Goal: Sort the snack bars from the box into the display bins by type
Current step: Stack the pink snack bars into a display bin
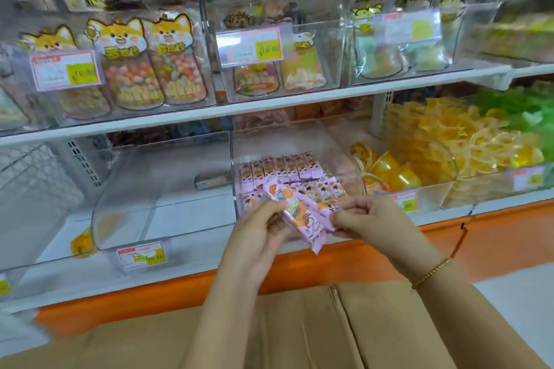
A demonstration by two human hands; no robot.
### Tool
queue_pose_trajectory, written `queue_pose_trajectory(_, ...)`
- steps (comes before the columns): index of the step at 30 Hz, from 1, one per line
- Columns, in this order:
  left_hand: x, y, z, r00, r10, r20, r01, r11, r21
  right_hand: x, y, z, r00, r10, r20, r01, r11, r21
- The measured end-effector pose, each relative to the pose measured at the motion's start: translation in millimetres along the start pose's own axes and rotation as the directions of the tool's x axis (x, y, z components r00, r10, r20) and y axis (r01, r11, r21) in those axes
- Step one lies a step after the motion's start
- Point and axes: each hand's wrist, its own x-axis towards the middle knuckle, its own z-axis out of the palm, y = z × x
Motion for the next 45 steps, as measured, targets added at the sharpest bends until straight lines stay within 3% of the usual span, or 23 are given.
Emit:
queue_pose_trajectory(2, 37.1, 7.7, 7.8, 0.999, 0.016, -0.044, -0.010, 0.990, 0.139, 28.1, -0.4, -11.9, 0.987, -0.061, -0.148, 0.044, 0.992, -0.115)
queue_pose_trajectory(4, 77.8, 12.5, 12.8, 0.997, 0.020, -0.081, 0.008, 0.945, 0.326, 48.7, -2.0, -24.1, 0.947, -0.164, -0.277, 0.064, 0.939, -0.338)
queue_pose_trajectory(6, 115.8, 11.0, 13.7, 0.996, 0.004, -0.093, 0.047, 0.841, 0.539, 66.1, -2.8, -29.5, 0.896, -0.292, -0.334, 0.077, 0.844, -0.531)
queue_pose_trajectory(8, 146.2, 7.4, 13.3, 0.992, -0.024, -0.124, 0.106, 0.688, 0.718, 81.7, -5.3, -26.7, 0.863, -0.416, -0.286, 0.145, 0.746, -0.650)
queue_pose_trajectory(9, 160.5, 5.6, 11.9, 0.992, -0.025, -0.127, 0.118, 0.569, 0.814, 89.1, -7.0, -22.9, 0.860, -0.455, -0.231, 0.180, 0.694, -0.697)
queue_pose_trajectory(11, 181.0, 6.5, 11.0, 0.997, 0.006, -0.074, 0.072, 0.149, 0.986, 103.6, -10.8, -13.5, 0.873, -0.474, -0.113, 0.219, 0.589, -0.778)
queue_pose_trajectory(12, 187.6, 8.0, 13.9, 0.999, 0.044, -0.030, 0.033, -0.060, 0.998, 110.7, -13.8, -8.6, 0.884, -0.461, -0.076, 0.211, 0.540, -0.815)
queue_pose_trajectory(13, 194.9, 8.0, 17.0, 0.995, 0.090, 0.031, -0.016, -0.171, 0.985, 116.6, -17.0, -4.2, 0.892, -0.448, -0.054, 0.193, 0.487, -0.852)
queue_pose_trajectory(15, 209.7, 3.1, 25.3, 0.969, 0.121, 0.215, -0.193, -0.171, 0.966, 128.6, -18.7, 1.8, 0.893, -0.447, -0.043, 0.163, 0.411, -0.897)
queue_pose_trajectory(17, 219.7, -3.6, 37.3, 0.925, 0.020, 0.380, -0.374, -0.135, 0.917, 139.0, -13.3, 4.8, 0.891, -0.452, -0.045, 0.135, 0.358, -0.924)
queue_pose_trajectory(20, 234.4, -14.1, 47.6, 0.892, -0.163, 0.421, -0.441, -0.119, 0.890, 148.2, -5.5, 7.8, 0.892, -0.451, -0.013, 0.109, 0.243, -0.964)
queue_pose_trajectory(22, 243.8, -20.2, 45.1, 0.889, -0.244, 0.388, -0.438, -0.201, 0.876, 152.6, -5.4, 12.5, 0.911, -0.412, -0.009, 0.088, 0.216, -0.972)
queue_pose_trajectory(25, 254.3, -25.2, 33.9, 0.917, -0.250, 0.311, -0.386, -0.363, 0.848, 164.7, -7.7, 20.6, 0.945, -0.327, 0.013, 0.064, 0.144, -0.987)
queue_pose_trajectory(30, 250.0, -23.7, 29.1, 0.929, -0.214, 0.302, -0.359, -0.331, 0.873, 191.7, -4.7, 39.4, 0.982, -0.162, 0.093, 0.093, -0.006, -0.996)
queue_pose_trajectory(36, 251.1, -19.3, 24.3, 0.950, -0.214, 0.229, -0.293, -0.349, 0.890, 219.7, -3.9, 49.2, 0.984, 0.108, 0.143, 0.148, -0.038, -0.988)
queue_pose_trajectory(40, 244.9, -16.3, 27.1, 0.947, -0.236, 0.220, -0.286, -0.294, 0.912, 228.3, -0.5, 47.5, 0.990, 0.041, 0.134, 0.132, 0.045, -0.990)
queue_pose_trajectory(45, 223.0, -0.2, 32.7, 0.958, -0.205, 0.203, -0.258, -0.292, 0.921, 229.3, -2.7, 51.9, 0.986, 0.038, 0.160, 0.159, 0.016, -0.987)
